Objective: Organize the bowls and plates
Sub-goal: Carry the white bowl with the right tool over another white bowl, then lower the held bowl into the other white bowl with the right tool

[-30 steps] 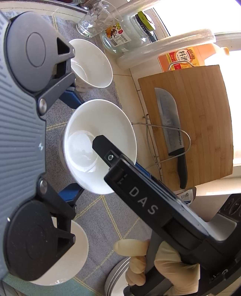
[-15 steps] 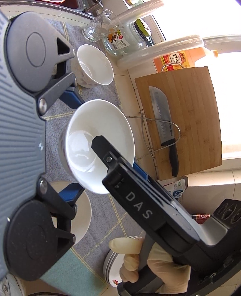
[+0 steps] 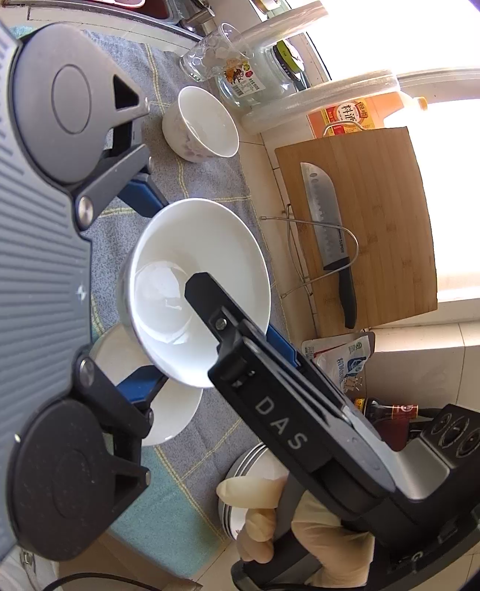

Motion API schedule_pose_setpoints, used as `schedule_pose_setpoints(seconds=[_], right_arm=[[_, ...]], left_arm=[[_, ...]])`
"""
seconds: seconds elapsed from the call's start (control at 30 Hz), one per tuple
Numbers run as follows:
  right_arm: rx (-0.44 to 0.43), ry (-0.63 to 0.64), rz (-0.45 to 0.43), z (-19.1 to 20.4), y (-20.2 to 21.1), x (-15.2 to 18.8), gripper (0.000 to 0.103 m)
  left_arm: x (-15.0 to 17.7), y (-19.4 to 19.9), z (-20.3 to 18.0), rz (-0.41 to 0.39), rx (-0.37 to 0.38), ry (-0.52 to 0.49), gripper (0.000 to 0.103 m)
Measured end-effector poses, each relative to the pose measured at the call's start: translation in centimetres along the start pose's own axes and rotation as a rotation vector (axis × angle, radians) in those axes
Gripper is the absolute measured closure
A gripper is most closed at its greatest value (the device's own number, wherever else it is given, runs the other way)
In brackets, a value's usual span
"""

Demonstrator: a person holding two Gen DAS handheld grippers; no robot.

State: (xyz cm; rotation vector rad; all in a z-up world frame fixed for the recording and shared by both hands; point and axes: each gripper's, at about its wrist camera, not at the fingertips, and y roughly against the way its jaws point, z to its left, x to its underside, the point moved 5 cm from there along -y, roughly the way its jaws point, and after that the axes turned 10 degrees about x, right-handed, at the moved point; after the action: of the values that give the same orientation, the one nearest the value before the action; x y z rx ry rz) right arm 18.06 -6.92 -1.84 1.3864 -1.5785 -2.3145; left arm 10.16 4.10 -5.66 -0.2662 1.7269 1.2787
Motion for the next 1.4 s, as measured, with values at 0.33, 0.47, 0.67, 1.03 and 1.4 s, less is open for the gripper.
schedule_pose_setpoints(seconds=[0.33,0.47,0.67,1.03,1.4], right_arm=[[0.003,-0.034,0.0,-0.3,1.6,2.4,0.036],[0.013,-0.05,0.0,-0.7,2.2,3.3,0.036],[0.023,-0.079,0.009,-1.4,2.5,4.5,0.036],[0.044,-0.092,0.026,-2.4,2.1,5.7,0.036],[0.051,-0.079,0.047,-2.3,1.4,6.2,0.036]], left_arm=[[0.5,0.3,-2.1,0.019,0.044,-0.002,0.016],[0.5,0.0,-2.9,0.028,0.059,-0.011,0.016],[0.5,-0.7,-3.7,0.042,0.089,-0.019,0.016],[0.8,-2.0,-4.4,0.05,0.113,-0.013,0.016],[0.8,-2.7,-4.2,0.069,0.119,-0.008,0.016]])
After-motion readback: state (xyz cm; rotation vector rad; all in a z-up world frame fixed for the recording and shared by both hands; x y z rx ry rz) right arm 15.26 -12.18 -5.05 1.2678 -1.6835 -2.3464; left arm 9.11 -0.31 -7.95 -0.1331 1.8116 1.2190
